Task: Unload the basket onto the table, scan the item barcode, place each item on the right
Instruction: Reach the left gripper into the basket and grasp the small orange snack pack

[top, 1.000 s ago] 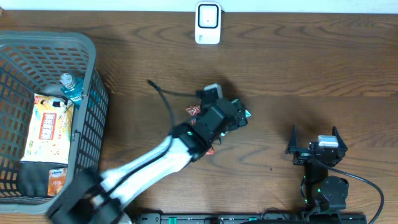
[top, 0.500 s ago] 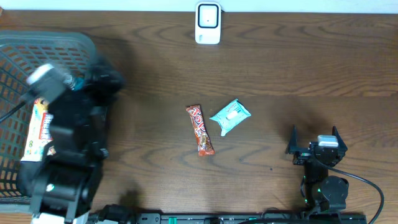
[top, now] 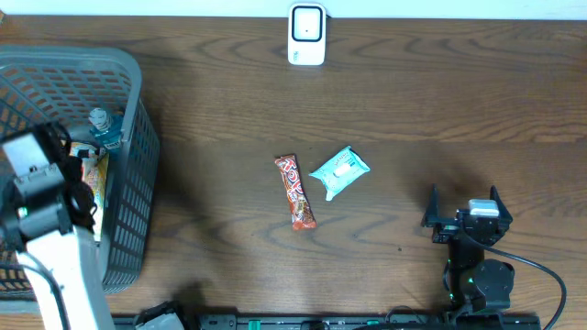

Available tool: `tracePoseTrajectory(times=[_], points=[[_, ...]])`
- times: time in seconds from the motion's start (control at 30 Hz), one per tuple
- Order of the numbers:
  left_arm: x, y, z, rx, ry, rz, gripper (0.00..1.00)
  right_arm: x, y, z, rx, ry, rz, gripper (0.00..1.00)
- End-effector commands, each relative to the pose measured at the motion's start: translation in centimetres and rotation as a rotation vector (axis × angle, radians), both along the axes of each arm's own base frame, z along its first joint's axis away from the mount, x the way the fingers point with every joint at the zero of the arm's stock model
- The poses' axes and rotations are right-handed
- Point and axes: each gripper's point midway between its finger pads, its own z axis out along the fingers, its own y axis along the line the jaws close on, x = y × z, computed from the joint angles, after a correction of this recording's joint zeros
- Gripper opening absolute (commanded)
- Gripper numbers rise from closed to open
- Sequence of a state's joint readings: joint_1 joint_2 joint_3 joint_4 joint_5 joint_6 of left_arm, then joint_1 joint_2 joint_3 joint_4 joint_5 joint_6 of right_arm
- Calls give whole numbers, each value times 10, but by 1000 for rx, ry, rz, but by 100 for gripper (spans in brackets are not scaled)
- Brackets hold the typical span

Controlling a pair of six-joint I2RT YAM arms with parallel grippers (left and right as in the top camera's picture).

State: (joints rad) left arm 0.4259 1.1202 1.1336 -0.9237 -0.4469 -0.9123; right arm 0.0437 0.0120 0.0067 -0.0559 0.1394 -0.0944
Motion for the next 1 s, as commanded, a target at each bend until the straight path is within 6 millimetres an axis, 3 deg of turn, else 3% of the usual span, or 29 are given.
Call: tracePoseTrajectory(times=[0.0,0.17,0.27,0.43,0.47,0.53,0.83,0.97], points=[[3,5,-34,-82,113,7,100,0,-1,0,11,-4,-8,99],[1,9,-83,-270,206,44,100,0,-1,0,11,-4,-8,99],[-25,19,-115,-382,322,136,99,0,-1,0,11,-4,-8,99],[-48,22,-145,-483,443,207,98,0,-1,0,11,-4,-8,99],[-51,22,-151,-498,462,215,95,0,-1,0,11,-4,-8,99],[-55,20,-161,-527,501,221,86,0,-1,0,11,-4,-8,99],[-66,14,-185,-567,589,230,85,0,-1,0,11,-4,-8,99],[-79,12,-199,-542,626,237,76,0,-1,0,11,-4,-8,99]])
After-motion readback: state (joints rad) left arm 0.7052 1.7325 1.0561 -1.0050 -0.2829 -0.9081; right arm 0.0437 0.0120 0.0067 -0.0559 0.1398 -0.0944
